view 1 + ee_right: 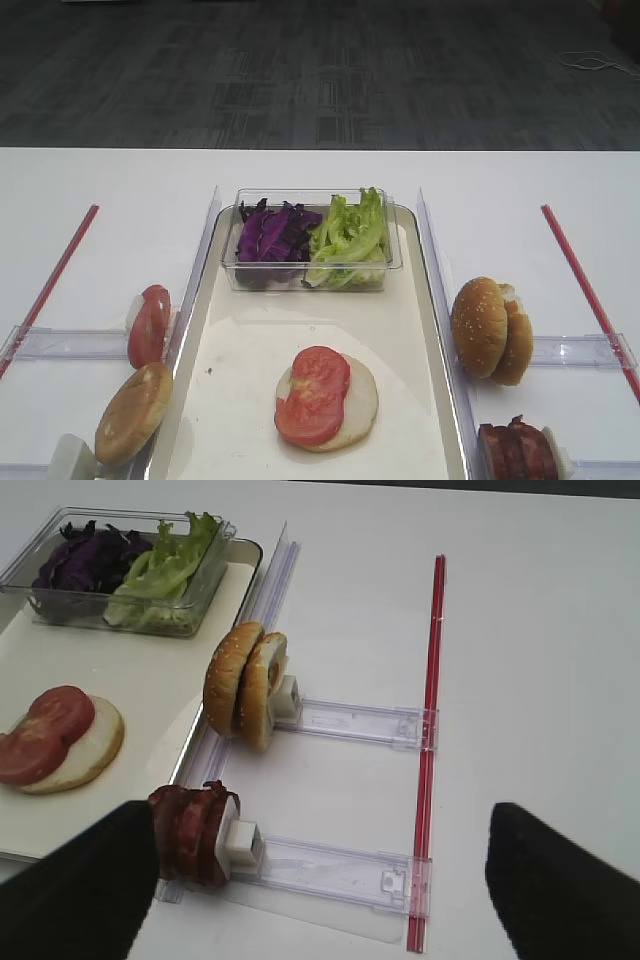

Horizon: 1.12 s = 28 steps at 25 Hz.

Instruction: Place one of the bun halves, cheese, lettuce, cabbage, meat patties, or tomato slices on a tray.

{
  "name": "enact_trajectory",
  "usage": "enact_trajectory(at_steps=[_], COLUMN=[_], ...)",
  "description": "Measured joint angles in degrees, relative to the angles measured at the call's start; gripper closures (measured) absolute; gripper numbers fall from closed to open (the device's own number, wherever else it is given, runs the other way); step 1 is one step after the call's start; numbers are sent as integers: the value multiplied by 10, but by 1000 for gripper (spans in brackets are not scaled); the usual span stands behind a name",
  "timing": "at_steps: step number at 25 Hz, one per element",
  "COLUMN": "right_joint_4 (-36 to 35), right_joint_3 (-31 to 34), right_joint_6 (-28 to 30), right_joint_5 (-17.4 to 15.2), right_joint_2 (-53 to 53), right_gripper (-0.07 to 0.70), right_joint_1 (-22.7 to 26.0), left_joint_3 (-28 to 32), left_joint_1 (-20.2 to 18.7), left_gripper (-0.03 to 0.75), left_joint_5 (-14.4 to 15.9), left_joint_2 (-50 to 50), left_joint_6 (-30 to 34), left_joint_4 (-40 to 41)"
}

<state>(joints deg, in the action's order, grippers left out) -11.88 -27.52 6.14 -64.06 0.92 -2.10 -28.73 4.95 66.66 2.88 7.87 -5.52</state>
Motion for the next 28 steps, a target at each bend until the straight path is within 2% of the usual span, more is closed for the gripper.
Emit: enact_trajectory(at_steps=[10,21,28], right_joint_4=[0,0,0], right_joint_3=[0,0,0], right_joint_6=[1,1,1], right_joint_5=[0,0,0], right_joint_2=[0,0,0], right_gripper=[-22,-22,-22], right_joint_1=[0,0,0], left_joint_3=[0,0,0], left_joint_1=[0,-26,-29], left_gripper=[232,232,232], left_joint_5=[2,3,4], left_joint_2=[-5,-5,-5], left_joint_6=[1,1,0], left_joint_4=[0,0,2])
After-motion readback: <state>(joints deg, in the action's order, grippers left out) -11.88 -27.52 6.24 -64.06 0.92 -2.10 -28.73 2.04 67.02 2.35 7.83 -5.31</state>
